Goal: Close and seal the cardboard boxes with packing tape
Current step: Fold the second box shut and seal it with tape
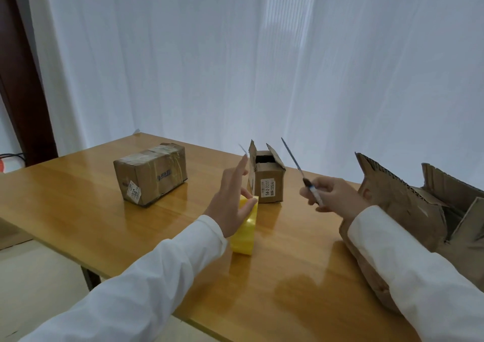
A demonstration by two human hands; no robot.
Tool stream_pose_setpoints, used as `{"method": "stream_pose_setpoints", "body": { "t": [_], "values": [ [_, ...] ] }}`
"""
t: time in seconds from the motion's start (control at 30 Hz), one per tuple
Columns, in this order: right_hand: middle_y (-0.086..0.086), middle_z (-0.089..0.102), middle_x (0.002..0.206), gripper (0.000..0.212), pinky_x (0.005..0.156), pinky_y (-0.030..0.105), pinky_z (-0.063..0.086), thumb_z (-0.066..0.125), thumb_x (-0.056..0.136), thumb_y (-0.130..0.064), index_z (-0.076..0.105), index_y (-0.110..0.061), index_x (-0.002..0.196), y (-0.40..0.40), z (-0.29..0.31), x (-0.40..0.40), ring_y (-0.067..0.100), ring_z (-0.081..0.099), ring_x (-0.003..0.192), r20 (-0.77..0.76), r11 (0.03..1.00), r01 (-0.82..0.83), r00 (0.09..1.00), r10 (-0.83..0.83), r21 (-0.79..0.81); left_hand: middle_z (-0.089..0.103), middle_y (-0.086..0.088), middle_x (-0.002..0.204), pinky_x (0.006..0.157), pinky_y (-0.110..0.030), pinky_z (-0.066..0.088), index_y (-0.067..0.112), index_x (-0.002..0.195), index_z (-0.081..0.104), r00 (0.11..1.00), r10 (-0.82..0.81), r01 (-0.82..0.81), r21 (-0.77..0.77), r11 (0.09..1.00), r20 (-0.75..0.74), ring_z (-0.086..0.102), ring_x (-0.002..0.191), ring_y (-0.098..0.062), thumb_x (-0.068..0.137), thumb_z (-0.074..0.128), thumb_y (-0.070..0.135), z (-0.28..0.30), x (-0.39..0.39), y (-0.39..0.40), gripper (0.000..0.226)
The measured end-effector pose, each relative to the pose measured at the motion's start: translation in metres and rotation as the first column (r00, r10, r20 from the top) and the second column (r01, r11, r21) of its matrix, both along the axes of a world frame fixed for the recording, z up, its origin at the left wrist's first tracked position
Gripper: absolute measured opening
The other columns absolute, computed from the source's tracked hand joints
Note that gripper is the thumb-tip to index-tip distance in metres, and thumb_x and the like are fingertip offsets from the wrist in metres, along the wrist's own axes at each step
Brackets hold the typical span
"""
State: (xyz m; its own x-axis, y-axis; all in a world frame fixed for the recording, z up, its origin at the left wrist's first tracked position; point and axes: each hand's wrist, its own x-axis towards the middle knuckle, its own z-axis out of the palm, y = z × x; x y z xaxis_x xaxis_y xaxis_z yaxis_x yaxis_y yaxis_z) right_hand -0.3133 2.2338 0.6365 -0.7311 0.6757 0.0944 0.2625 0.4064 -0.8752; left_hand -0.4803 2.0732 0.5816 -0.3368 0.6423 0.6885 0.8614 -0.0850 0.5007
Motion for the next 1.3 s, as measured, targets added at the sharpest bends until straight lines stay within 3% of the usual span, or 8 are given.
{"method": "stream_pose_setpoints", "body": {
  "t": [0.17,0.27,0.4,0.5,0.8,0.93,1.03,1.3],
  "values": [
    [0.005,0.061,0.07,0.035,0.049,0.021,0.037,0.061,0.088,-0.041,0.07,-0.008,0.089,0.028,-0.028,-0.01,0.013,0.048,0.054,0.633,0.893,0.073,0.679,-0.371,0.444,0.045,-0.007,0.12,0.066,-0.02,0.051,0.042,0.142,0.006,0.986,0.063,-0.054,0.061,0.997,-0.154,0.059,0.076,-0.011,0.085,0.063,0.004,-0.005,0.007,0.005,0.089],
    [0.002,0.062,0.08,0.036,0.053,0.02,0.041,0.06,0.088,-0.043,0.066,-0.01,0.098,0.03,-0.052,-0.015,0.014,0.057,0.068,0.739,0.892,-0.013,0.565,-0.366,0.452,0.046,-0.008,0.121,0.062,-0.014,0.048,0.04,0.141,0.01,0.986,0.081,-0.069,0.086,0.994,-0.146,0.059,0.075,-0.01,0.083,0.064,0.002,-0.008,0.004,0.006,0.088],
    [-0.002,0.068,0.104,0.025,0.08,0.027,0.047,0.058,0.091,-0.036,0.068,-0.017,0.104,0.012,-0.045,-0.023,0.018,0.062,0.095,0.452,0.837,0.037,0.828,-0.331,0.546,0.043,-0.004,0.127,0.064,-0.009,0.046,0.043,0.14,0.009,0.99,0.067,-0.053,0.116,0.992,-0.124,0.056,0.076,-0.002,0.084,0.064,0.004,-0.011,0.0,0.005,0.089],
    [-0.011,0.063,0.102,0.025,0.079,0.02,0.043,0.059,0.092,-0.035,0.068,-0.023,0.111,-0.027,-0.025,-0.042,0.011,0.058,0.093,0.119,0.889,-0.091,0.992,0.041,0.448,0.043,-0.009,0.129,0.068,-0.019,0.051,0.041,0.139,0.008,0.992,0.066,-0.05,0.151,0.987,-0.107,0.06,0.078,-0.007,0.083,0.063,0.004,-0.014,0.003,0.006,0.087],
    [-0.009,0.063,0.086,0.011,0.076,0.024,0.045,0.061,0.09,-0.031,0.064,-0.027,0.081,-0.042,-0.022,-0.066,0.009,0.057,0.082,0.116,0.757,-0.185,0.983,0.145,0.626,0.018,0.022,0.139,0.089,-0.007,0.041,0.054,0.132,0.005,0.971,-0.078,0.02,0.248,0.968,0.226,0.055,0.104,0.011,0.084,0.047,0.041,-0.027,-0.007,0.004,0.065],
    [-0.007,0.059,0.086,0.023,0.066,0.02,0.04,0.048,0.094,-0.031,0.064,-0.017,0.085,-0.05,-0.034,-0.069,0.011,0.054,0.079,0.039,0.506,-0.084,0.994,0.099,0.858,0.029,0.008,0.137,0.086,-0.009,0.041,0.053,0.134,-0.001,0.988,-0.031,0.01,0.136,0.991,0.153,0.06,0.102,-0.008,0.08,0.049,0.05,-0.036,-0.013,0.006,0.073],
    [-0.005,0.059,0.077,0.027,0.052,0.013,0.036,0.041,0.092,-0.029,0.06,-0.016,0.078,-0.054,-0.051,-0.067,0.012,0.057,0.066,-0.123,0.33,0.069,0.982,0.145,0.941,0.041,-0.005,0.133,0.08,-0.035,0.051,0.042,0.14,0.0,0.996,0.091,-0.09,0.06,0.994,-0.016,0.063,0.093,-0.021,0.078,0.045,0.047,-0.028,-0.015,0.006,0.076],
    [-0.001,0.058,0.083,0.025,0.061,0.02,0.045,0.042,0.094,-0.026,0.058,-0.012,0.082,-0.056,-0.074,-0.069,0.009,0.046,0.079,-0.289,0.534,0.14,0.935,0.206,0.834,0.048,-0.005,0.124,0.081,-0.035,0.043,0.022,0.149,0.012,0.965,0.252,-0.254,-0.008,0.967,-0.071,0.058,0.09,-0.021,0.079,0.02,0.046,-0.019,-0.007,0.006,0.074]
  ]
}}
